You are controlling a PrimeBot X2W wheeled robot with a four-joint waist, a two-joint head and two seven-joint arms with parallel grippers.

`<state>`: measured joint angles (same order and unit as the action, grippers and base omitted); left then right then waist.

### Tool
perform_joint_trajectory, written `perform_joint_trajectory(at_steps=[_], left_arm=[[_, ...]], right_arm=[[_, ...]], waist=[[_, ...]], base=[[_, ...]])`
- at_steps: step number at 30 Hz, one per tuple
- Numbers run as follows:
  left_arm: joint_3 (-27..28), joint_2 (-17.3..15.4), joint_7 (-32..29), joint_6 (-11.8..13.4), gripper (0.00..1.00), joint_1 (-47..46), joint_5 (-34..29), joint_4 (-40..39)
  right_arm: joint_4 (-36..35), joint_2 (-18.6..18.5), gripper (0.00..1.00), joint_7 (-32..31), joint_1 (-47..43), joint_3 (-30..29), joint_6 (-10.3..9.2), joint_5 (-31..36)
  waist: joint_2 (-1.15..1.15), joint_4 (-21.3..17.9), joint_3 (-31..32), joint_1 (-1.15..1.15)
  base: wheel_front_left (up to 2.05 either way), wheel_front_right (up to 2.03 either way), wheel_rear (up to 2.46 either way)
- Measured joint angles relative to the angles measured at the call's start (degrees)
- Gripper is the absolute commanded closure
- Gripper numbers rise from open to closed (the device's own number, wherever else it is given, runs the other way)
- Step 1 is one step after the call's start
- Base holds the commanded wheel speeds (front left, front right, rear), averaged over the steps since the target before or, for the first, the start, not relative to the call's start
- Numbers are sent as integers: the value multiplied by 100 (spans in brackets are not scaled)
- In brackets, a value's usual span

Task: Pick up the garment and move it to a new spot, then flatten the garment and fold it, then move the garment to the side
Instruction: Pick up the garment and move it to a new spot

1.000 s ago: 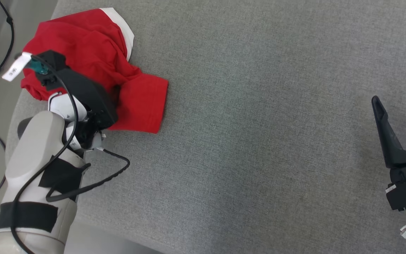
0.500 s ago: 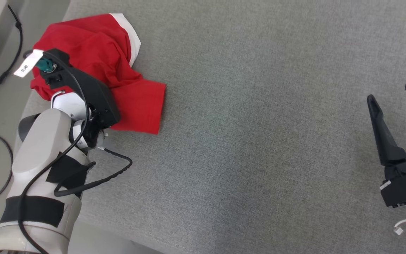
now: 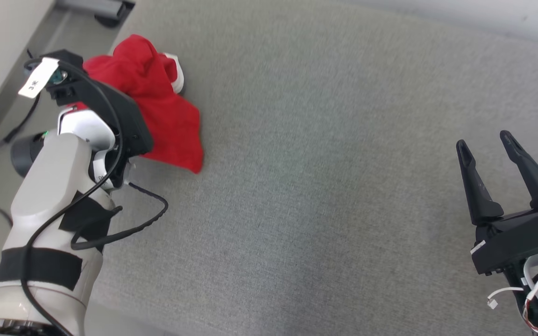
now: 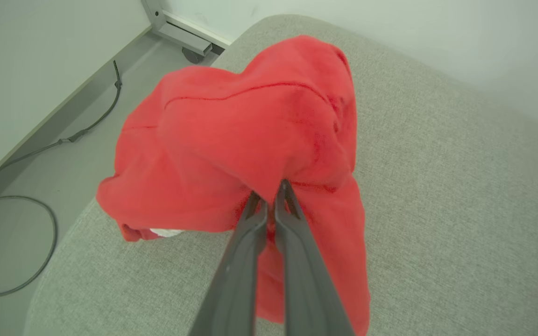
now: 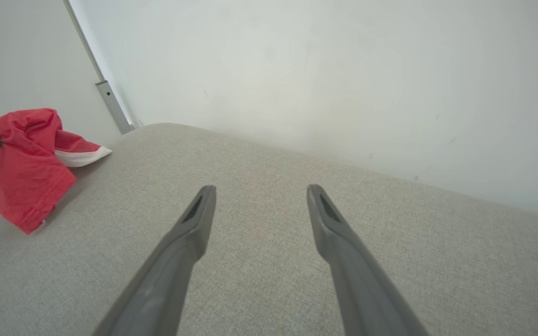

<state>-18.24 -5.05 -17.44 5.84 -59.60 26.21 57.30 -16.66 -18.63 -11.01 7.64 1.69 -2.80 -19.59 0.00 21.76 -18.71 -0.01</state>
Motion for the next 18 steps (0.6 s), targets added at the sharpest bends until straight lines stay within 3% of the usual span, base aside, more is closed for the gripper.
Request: perform_joint_trajectory(at_steps=[9, 18], left_arm=[[-162, 36, 403, -294, 100, -74, -89, 54], [-391, 223, 749, -684, 100, 335, -89, 62]], right_arm=[[508, 307, 0, 379, -4, 66, -32, -57], [1054, 621, 0, 614, -9, 412, -14, -66]], waist=[[0, -248, 668, 0], [0, -828, 1286, -1]], base=[[0, 0, 0], [0, 0, 0]])
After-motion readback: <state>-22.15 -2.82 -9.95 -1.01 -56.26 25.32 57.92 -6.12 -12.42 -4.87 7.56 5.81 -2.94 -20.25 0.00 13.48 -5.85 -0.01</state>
